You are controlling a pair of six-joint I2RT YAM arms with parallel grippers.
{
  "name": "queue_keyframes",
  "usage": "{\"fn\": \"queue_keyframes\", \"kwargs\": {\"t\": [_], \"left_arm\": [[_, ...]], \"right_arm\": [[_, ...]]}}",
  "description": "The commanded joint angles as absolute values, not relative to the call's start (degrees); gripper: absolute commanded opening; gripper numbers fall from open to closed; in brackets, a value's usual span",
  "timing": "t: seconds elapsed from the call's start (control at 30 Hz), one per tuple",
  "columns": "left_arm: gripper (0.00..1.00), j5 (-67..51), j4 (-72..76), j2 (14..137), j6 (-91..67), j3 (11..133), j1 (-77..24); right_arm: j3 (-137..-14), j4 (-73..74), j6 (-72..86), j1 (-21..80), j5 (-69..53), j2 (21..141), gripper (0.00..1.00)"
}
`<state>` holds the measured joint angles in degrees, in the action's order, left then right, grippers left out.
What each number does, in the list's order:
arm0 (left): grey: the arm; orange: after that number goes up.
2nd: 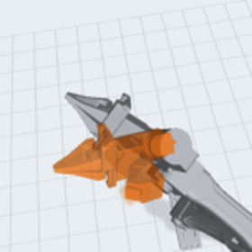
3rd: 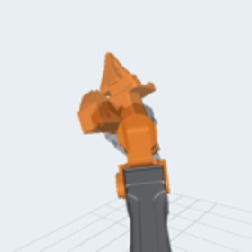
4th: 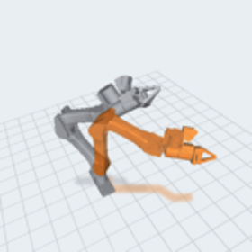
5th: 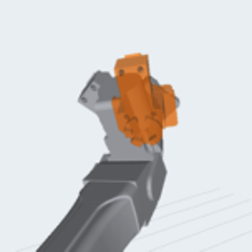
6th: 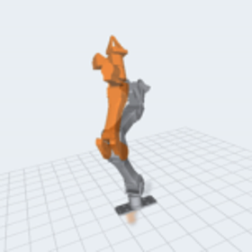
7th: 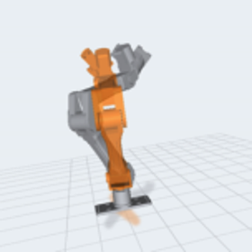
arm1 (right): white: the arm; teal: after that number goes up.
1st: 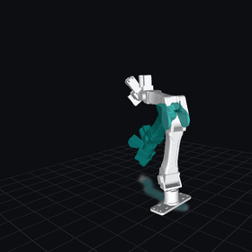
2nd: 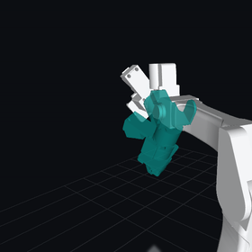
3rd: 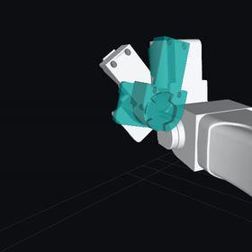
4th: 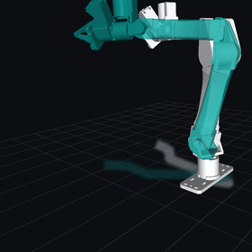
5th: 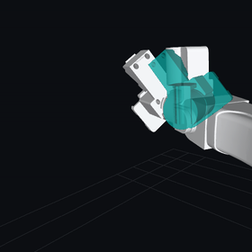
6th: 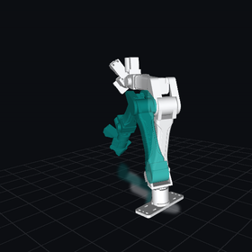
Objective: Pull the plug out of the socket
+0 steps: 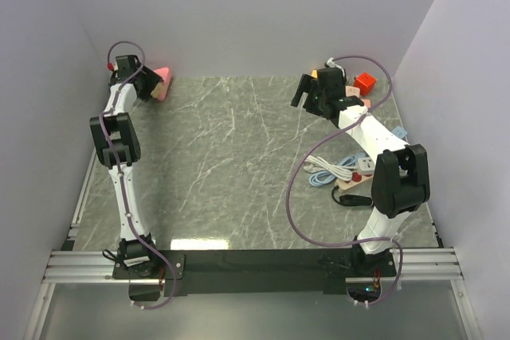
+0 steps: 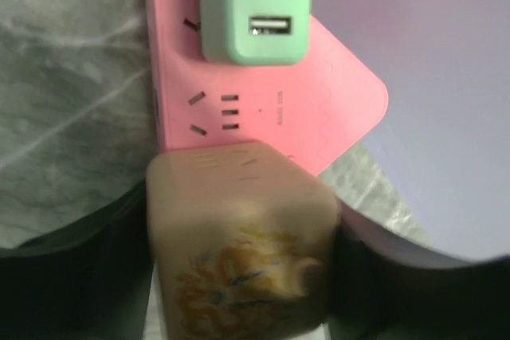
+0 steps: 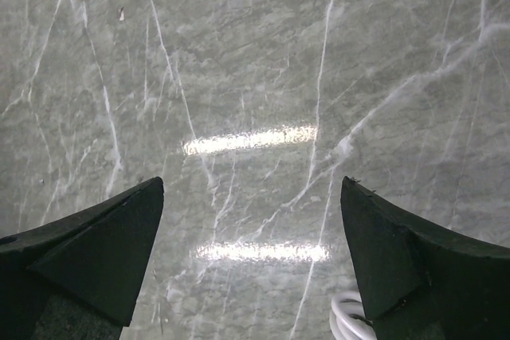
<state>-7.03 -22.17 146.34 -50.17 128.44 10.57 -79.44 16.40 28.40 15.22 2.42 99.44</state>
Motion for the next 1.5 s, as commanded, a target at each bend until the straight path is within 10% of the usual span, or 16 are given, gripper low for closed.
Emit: {"fn": "queue_keyframes", "kwargs": {"t": [0.0, 0.1, 0.77, 0.87, 1.0, 1.47], "left_arm": [[0.36, -12.1, -23.7, 142.8, -46.6, 124.2, 8.8], [0.00, -13.0, -25.0, 136.8, -42.7, 116.7, 7.8], [0.01, -14.0, -28.4, 95.1, -39.2, 57.1, -27.9], [0.30, -12.2, -28.4, 92.0, -41.7, 56.7, -31.0], [0.96, -5.7, -27.5, 84.9, -44.7, 56.6, -31.8], [0.99, 4.6, -33.6, 63.9, -48.7, 56.4, -21.6]], "right_arm": [[-80.1, 16.3, 27.5, 14.9, 1.1, 96.9, 0.97], [-80.1, 17.0, 27.9, 15.0, 0.4, 96.8, 0.96], [-75.2, 27.2, 31.0, 19.2, -2.6, 91.9, 0.94], [-74.6, 28.9, 30.9, 20.3, -2.0, 91.3, 0.94], [-75.2, 30.8, 29.9, 23.3, -1.0, 90.8, 0.95], [-87.9, 39.3, 28.8, 38.9, 2.5, 97.6, 0.96]]}}
